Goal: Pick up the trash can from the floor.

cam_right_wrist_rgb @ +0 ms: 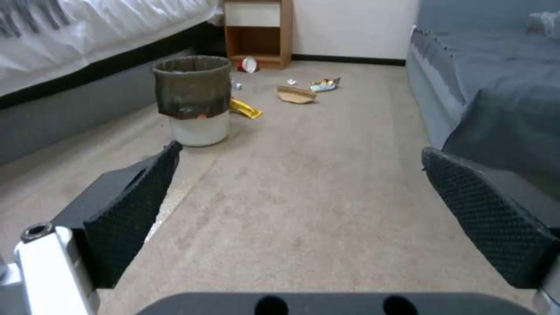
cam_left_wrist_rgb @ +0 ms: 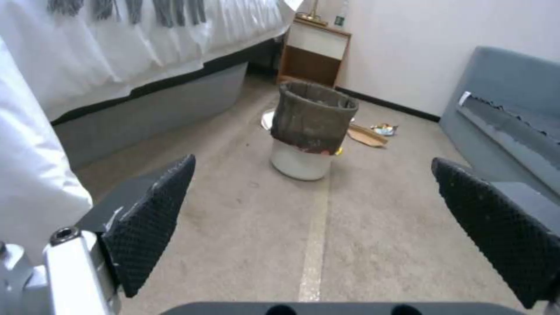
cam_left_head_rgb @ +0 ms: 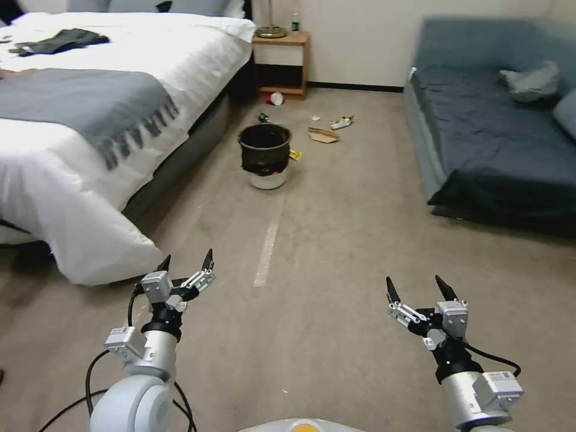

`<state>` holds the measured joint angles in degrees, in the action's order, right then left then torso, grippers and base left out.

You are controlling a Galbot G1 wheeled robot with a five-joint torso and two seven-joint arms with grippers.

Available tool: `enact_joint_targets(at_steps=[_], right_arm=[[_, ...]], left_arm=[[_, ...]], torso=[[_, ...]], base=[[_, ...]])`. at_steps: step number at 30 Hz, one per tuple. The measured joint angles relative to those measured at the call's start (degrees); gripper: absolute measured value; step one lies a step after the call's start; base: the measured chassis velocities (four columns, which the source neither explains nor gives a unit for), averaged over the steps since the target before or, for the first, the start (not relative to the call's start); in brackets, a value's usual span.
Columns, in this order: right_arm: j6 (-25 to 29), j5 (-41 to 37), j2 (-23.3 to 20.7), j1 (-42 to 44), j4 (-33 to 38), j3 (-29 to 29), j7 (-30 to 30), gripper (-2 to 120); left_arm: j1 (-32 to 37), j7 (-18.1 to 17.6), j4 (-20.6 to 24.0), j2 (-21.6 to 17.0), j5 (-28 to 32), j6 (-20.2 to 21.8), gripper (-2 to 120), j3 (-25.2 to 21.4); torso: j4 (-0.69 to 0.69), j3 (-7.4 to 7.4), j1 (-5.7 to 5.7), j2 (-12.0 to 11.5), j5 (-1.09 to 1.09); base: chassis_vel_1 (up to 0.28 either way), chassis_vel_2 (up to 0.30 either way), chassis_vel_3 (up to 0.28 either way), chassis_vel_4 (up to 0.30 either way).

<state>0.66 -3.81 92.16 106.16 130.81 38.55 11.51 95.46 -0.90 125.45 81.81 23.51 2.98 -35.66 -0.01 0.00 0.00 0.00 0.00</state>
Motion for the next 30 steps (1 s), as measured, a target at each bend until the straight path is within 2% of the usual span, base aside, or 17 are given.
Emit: enact_joint_targets(at_steps=[19, 30], right_arm=[[4.5, 0.2, 0.0, 0.1, -1.9, 0.8, 2.4, 100], [4.5, -0.1, 0.0, 0.1, -1.9, 0.7, 2.4, 100]], left_arm=[[0.4, 0.0, 0.4, 0.2, -0.2, -0.1, 100, 0.2], [0.4, 0.1, 0.6, 0.2, -0.2, -0.1, 100, 0.2]], torso=[[0.01, 0.00, 0.00, 0.0, 0.00], [0.02, 0.00, 0.00, 0.0, 0.02]], base=[[0.000, 0.000, 0.000, 0.000], [-0.118, 0.129, 0.128, -0.124]])
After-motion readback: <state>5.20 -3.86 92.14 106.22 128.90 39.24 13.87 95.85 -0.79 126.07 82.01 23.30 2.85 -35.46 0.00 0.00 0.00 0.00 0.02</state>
